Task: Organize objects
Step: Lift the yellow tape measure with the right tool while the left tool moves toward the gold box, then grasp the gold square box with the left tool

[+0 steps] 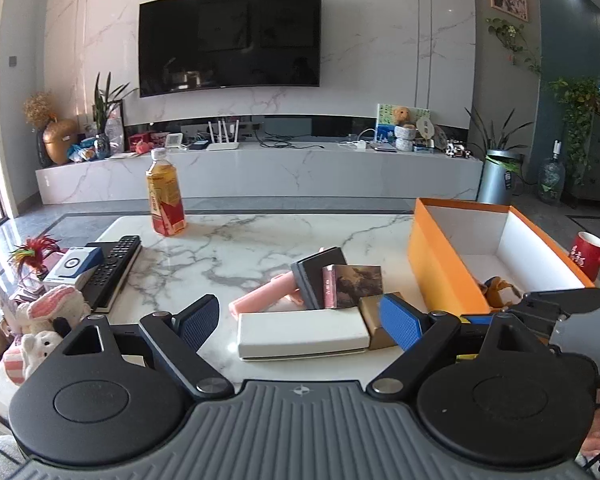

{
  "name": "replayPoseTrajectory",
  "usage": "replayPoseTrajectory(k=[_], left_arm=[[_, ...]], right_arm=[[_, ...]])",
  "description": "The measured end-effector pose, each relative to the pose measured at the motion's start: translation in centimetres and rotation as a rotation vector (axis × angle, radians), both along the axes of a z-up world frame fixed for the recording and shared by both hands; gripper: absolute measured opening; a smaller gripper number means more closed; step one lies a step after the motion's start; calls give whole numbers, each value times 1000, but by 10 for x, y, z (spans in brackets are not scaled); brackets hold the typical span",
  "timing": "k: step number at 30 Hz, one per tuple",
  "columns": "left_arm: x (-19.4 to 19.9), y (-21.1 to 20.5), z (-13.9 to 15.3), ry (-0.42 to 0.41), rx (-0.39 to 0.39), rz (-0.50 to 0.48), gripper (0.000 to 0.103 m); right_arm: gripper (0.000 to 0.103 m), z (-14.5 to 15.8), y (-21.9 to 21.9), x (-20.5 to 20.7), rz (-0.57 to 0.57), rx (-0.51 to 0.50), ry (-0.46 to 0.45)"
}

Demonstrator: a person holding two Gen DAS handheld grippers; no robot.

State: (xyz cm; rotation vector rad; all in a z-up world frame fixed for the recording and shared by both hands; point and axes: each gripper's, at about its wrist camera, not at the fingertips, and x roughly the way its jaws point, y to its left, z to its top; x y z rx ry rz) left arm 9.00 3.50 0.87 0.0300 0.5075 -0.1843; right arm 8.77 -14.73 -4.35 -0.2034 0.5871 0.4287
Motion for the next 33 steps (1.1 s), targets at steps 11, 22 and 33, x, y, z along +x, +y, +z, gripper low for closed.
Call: replayPoseTrajectory(k=[11, 22, 33], left_arm=[[48, -49, -7, 99, -22, -228, 91], [124, -100, -47, 374, -27, -259, 83], [186, -108, -92, 601, -32, -144, 85]], right_arm=[[59, 5, -45, -61, -68, 65, -30], [59, 8, -69, -71, -110, 178, -26], [59, 8, -76, -77, -70, 226, -40]])
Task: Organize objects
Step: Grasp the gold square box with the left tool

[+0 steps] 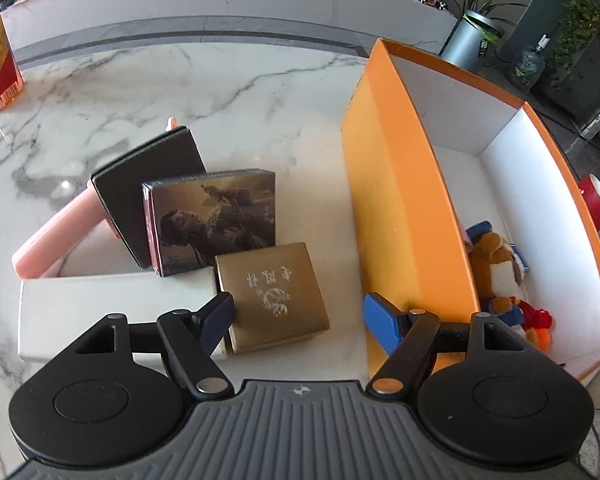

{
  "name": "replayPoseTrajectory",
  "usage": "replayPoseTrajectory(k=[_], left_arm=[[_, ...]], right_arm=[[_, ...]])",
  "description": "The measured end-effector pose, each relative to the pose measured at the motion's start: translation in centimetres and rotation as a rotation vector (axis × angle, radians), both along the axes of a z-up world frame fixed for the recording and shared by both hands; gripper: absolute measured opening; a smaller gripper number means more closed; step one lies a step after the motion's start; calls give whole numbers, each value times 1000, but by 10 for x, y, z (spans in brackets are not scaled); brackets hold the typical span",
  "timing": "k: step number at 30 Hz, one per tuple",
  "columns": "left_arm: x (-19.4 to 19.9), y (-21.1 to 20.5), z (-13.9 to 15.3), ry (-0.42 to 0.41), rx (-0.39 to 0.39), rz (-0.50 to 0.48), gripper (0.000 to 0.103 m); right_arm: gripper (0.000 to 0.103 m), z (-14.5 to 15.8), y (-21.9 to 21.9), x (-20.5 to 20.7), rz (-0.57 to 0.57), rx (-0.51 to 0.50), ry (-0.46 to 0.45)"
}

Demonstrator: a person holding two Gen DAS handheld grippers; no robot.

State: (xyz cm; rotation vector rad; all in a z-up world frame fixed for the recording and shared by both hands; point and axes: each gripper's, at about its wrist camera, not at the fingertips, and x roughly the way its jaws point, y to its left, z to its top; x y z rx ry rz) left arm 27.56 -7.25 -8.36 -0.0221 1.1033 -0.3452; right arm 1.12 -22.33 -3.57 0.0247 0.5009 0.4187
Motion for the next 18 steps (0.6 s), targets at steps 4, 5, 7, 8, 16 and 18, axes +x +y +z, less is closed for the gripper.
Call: replayPoseTrajectory(k=[4, 5, 7, 8, 16, 18], left_arm=[[7, -1, -3, 14, 12, 18, 87], [8, -1, -5, 23, 17, 21, 87], [10, -2, -10, 46, 27, 23, 87], [9, -2, -10, 36, 25, 23, 88], [19, -11, -18, 71, 42, 40, 81], [20, -12, -21, 74, 46, 41, 80]], right_arm=[[59, 2, -1, -3, 6, 17, -1], [59, 2, -1, -5, 7, 18, -2], [59, 2, -1, -6, 12, 25, 2], [59, 2, -2, -5, 14, 29, 1], [59, 4, -4, -8, 29, 66, 18], [59, 4, -7, -8, 30, 85, 27]])
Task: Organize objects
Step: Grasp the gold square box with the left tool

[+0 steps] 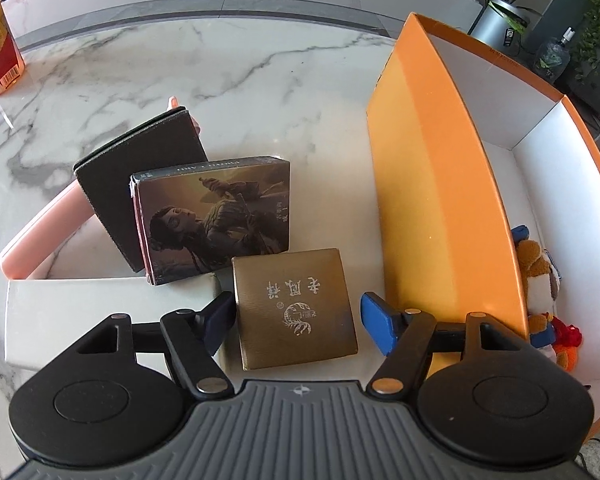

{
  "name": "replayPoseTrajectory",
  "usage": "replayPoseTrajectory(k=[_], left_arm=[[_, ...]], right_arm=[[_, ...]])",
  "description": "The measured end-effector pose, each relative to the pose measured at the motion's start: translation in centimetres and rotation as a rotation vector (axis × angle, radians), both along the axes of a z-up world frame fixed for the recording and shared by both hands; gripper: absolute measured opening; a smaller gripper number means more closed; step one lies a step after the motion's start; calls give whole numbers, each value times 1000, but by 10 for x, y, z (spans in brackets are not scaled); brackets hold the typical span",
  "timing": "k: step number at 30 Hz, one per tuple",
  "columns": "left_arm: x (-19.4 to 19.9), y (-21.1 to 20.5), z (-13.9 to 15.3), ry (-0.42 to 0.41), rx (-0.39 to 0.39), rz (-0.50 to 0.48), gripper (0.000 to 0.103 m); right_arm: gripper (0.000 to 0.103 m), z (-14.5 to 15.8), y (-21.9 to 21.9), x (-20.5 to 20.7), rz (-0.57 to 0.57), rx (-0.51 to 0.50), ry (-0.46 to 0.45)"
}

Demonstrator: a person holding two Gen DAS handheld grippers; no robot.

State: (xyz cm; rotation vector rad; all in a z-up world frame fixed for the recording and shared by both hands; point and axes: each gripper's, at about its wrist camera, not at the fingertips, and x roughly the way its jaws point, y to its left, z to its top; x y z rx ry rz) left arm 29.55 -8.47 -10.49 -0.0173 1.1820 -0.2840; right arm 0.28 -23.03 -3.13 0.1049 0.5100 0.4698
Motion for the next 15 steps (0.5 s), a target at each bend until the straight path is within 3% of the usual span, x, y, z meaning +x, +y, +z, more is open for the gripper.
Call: replayPoseTrajectory(k=[15], left_arm=[[-4, -4, -10, -51, 11, 28, 75]], right_arm=[[59, -1, -7, 7, -11, 19, 22]])
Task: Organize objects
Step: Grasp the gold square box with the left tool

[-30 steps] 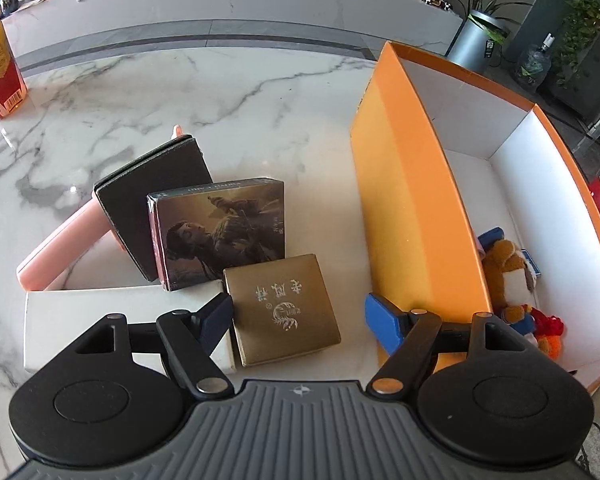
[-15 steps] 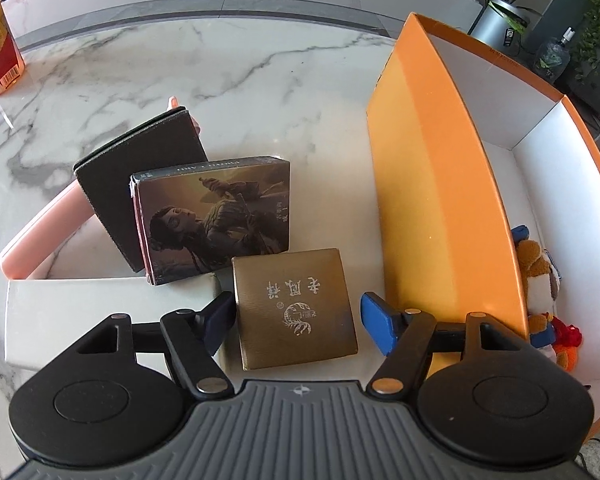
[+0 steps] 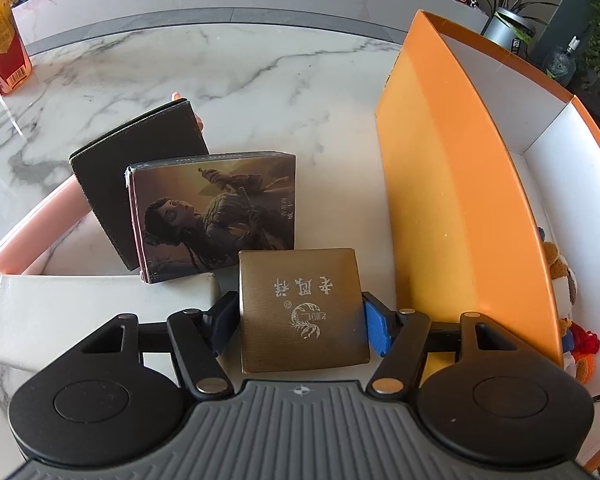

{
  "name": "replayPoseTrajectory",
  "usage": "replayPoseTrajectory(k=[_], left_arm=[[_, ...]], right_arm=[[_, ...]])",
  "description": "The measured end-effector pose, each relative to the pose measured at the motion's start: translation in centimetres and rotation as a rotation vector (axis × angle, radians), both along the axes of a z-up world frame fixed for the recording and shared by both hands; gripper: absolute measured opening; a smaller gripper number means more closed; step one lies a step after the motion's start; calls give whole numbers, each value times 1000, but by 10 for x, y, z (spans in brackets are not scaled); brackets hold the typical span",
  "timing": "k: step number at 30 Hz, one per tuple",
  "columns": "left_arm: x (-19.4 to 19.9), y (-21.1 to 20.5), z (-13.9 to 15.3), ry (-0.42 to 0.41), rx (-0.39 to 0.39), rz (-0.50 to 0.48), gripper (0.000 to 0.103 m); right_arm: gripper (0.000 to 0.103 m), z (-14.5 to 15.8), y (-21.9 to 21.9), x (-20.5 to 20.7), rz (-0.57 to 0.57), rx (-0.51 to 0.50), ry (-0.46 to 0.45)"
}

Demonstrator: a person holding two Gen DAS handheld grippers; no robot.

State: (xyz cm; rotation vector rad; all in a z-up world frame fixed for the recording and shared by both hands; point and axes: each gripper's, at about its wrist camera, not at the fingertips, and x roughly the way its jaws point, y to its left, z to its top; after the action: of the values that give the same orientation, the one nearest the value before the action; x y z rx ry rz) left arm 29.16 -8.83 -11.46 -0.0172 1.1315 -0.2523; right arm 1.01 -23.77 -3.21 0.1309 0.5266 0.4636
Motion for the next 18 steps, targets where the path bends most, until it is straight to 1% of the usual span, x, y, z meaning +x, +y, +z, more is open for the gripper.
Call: replayPoseTrajectory(k=[6, 11, 14, 18], left_arm=[[-6, 0, -1, -41, -8, -2, 74], [-10, -1, 1, -58, -7, -4, 73], [-14, 3, 7, -73, -37, -4, 73], [-23, 7, 23, -113, -68, -32, 73]], right_arm=[[59, -1, -1, 3, 1, -2, 6], [59, -1, -1, 4, 2, -3, 7], [59, -2, -2, 5, 2, 0, 4], [59, -4, -4, 9, -4, 2, 10]])
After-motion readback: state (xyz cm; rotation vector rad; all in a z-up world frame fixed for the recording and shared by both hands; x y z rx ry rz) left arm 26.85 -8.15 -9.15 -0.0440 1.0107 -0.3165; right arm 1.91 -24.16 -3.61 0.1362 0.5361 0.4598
